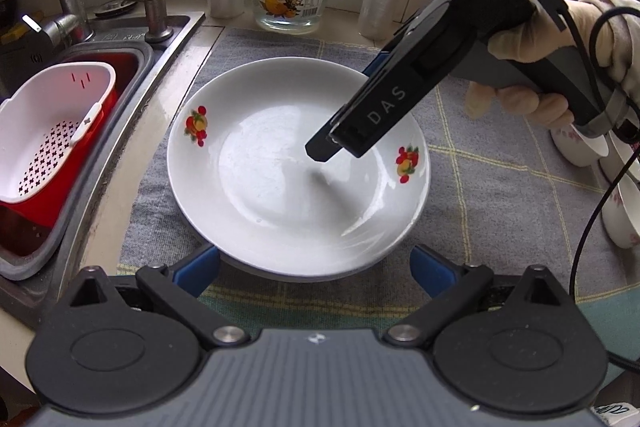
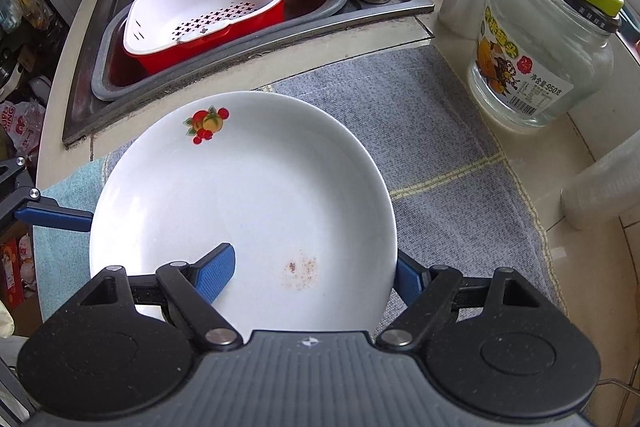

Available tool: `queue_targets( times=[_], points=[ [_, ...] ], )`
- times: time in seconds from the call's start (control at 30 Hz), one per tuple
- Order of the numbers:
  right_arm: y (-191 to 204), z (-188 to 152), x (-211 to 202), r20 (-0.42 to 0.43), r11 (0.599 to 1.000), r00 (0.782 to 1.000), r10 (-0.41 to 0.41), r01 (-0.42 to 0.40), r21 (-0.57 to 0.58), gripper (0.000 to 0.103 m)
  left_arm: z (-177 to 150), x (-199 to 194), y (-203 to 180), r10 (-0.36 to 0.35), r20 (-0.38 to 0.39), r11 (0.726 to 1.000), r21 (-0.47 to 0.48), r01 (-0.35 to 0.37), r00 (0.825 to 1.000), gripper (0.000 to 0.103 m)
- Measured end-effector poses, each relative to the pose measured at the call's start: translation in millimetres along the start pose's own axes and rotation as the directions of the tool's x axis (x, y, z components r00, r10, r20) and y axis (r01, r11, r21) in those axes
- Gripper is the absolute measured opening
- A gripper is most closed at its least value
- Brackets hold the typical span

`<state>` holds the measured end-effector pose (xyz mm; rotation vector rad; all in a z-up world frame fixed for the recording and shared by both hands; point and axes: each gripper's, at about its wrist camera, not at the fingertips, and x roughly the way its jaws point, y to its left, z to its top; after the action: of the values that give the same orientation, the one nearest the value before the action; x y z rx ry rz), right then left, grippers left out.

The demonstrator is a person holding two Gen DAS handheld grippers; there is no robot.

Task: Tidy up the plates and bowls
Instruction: 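Lower the plate onto the stacked plates with the right gripper, then open the right gripper and lift it away from the plate stack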

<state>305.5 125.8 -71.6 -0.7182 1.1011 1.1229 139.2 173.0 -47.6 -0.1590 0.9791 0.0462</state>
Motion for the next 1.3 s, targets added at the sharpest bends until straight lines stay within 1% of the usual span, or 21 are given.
queue_targets(
  times=[0.17,0.23,0.33,0.4,0.63,0.73,0.83,0.9,0.97,1.03,1.13,1.2,1.3],
  points=[
    [1.1,-0.5,-0.5,0.004,1.000,1.000,-0.006,0.006,0.004,0.086,-2.8,-3.3,-0.3,0.002,0.020,1.000,0.014,-0.002,1.000,0.100],
    [1.4,-1.5,-1.2,0.008,1.000,1.000,-0.006,0.006,0.007,0.087,-4.2,-4.1,-2.4,0.011,0.036,0.999,0.039,-0.013,0.999,0.100],
    [2.5,-3.1,-4.1,0.021,1.000,1.000,0.013,-0.014,0.017,0.096,-5.3,-4.9,-5.4,0.015,0.059,0.998,0.059,-0.019,0.998,0.101],
    [5.2,-4.3,-7.6,0.040,1.000,0.999,0.012,-0.013,0.013,0.103,-6.0,-6.1,-7.2,0.014,0.079,0.997,0.076,-0.020,0.997,0.101],
    [9.0,-9.4,-15.3,0.066,0.999,0.997,-0.032,0.030,0.033,0.103,-12.3,-13.2,-11.6,0.021,0.132,0.993,0.113,-0.036,0.991,0.101],
    [11.3,-14.5,-22.2,0.087,0.997,0.994,-0.073,0.069,0.047,0.103,-14.1,-18.0,-11.8,0.031,0.162,0.990,0.131,-0.053,0.986,0.102],
    [16.3,-22.1,-33.6,0.132,0.991,0.984,-0.116,0.107,0.076,0.103,-15.4,-23.2,-10.1,0.051,0.196,0.988,0.136,-0.078,0.979,0.102],
    [21.0,-29.1,-42.7,0.168,0.985,0.973,-0.156,0.139,0.106,0.103,-15.4,-25.7,-8.7,0.071,0.214,0.985,0.137,-0.102,0.974,0.102],
    [28.4,-37.9,-51.3,0.209,0.974,0.956,-0.207,0.182,0.132,0.103,-15.2,-27.8,-7.9,0.088,0.236,0.981,0.147,-0.125,0.968,0.102],
    [38.3,-48.8,-59.8,0.250,0.954,0.926,-0.284,0.248,0.167,0.103,-14.0,-28.0,-8.4,0.108,0.247,0.976,0.160,-0.150,0.963,0.102],
    [49.2,-69.2,-72.5,0.306,0.931,0.890,-0.337,0.267,0.250,0.103,-14.1,-27.7,-9.6,0.120,0.263,0.968,0.184,-0.172,0.957,0.102],
    [54.4,-84.4,-79.7,0.317,0.903,0.866,-0.386,0.285,0.323,0.103,-13.7,-26.3,-9.7,0.110,0.263,0.967,0.197,-0.164,0.959,0.102],
    [59.4,-110.0,-91.1,0.313,0.841,0.825,-0.470,0.311,0.442,0.103,-11.9,-23.1,-11.9,0.089,0.265,0.963,0.222,-0.151,0.960,0.102]
  ],
)
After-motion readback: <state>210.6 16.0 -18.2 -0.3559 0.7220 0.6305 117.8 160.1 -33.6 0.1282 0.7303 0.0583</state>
